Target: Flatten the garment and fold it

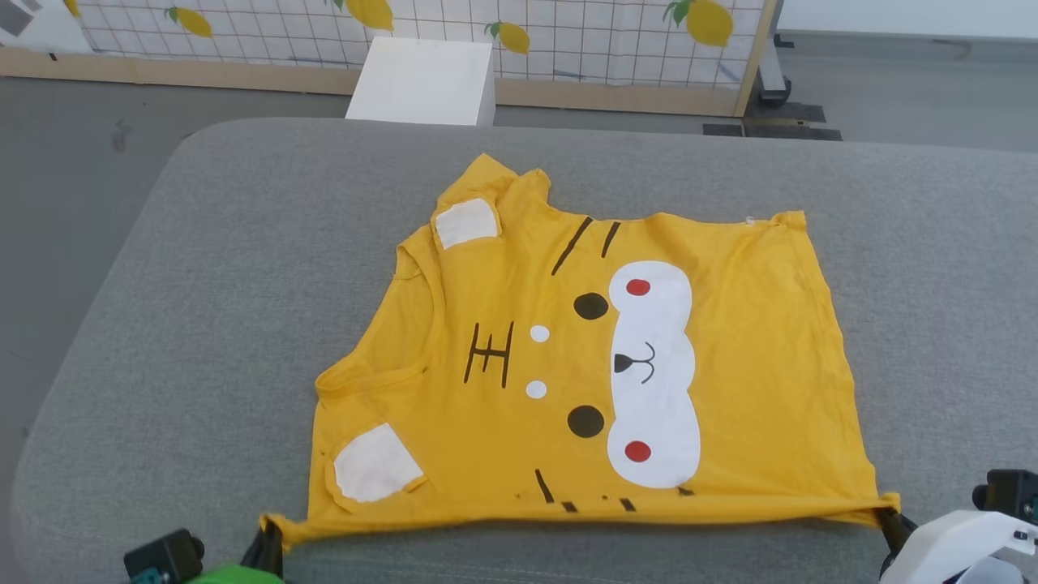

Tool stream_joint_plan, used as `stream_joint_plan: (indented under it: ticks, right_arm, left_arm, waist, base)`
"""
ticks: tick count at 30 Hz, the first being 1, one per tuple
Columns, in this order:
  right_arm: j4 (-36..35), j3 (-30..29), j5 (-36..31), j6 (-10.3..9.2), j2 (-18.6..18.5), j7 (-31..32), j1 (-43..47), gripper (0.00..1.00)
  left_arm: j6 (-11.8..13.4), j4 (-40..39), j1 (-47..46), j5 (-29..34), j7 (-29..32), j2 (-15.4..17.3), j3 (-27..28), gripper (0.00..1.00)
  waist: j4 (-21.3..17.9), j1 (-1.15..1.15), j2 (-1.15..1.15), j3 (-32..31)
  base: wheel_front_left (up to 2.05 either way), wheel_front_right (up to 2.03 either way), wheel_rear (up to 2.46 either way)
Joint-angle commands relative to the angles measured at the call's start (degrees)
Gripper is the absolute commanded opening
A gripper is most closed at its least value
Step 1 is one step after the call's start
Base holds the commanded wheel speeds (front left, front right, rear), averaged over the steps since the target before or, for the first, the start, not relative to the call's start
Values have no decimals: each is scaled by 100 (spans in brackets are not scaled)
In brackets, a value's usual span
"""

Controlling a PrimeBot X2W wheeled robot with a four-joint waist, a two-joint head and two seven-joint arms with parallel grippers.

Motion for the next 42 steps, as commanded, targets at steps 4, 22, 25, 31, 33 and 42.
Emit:
stream_joint_plan:
  ticks: [4, 22, 25, 31, 33, 42]
  right_arm:
    - [-239, 128, -272, -9, -37, 169, -337, 0]
    - [-149, 189, -1551, -9, -37, 2452, -2790, 0]
    - [-21, 221, -1688, -9, -37, 2665, -3072, 0]
    - [343, 305, -1861, -9, -37, 2864, -3331, 0]
    - [396, 292, -1804, -9, -37, 2786, -3362, 2]
    - [311, 110, -1306, -9, -37, 2180, -3314, 100]
  left_arm:
    - [16, -408, -392, 67, 4, 207, 74, 0]
    - [-991, 420, -3921, 494, 1488, 756, -616, 0]
    - [-1086, 786, -4274, 566, 1506, 729, -701, 0]
    - [-1261, 1582, -4647, 635, 1332, 557, -888, 0]
    - [-1307, 1767, -4701, 623, 1282, 498, -941, 0]
    - [-1406, 2315, -4931, 602, 689, 340, -1012, 100]
  waist:
    - [-107, 1, 0, 156]
    - [-296, 1, 0, 1741]
    - [-347, 1, 0, 2023]
    - [-413, 1, 0, 2298]
    - [-420, 1, 0, 2296]
    - [-364, 1, 0, 1630]
  base:
    - [0, 0, 0]
    - [0, 0, 0]
    - [0, 0, 0]
    - [0, 0, 0]
    - [0, 0, 0]
    - [0, 0, 0]
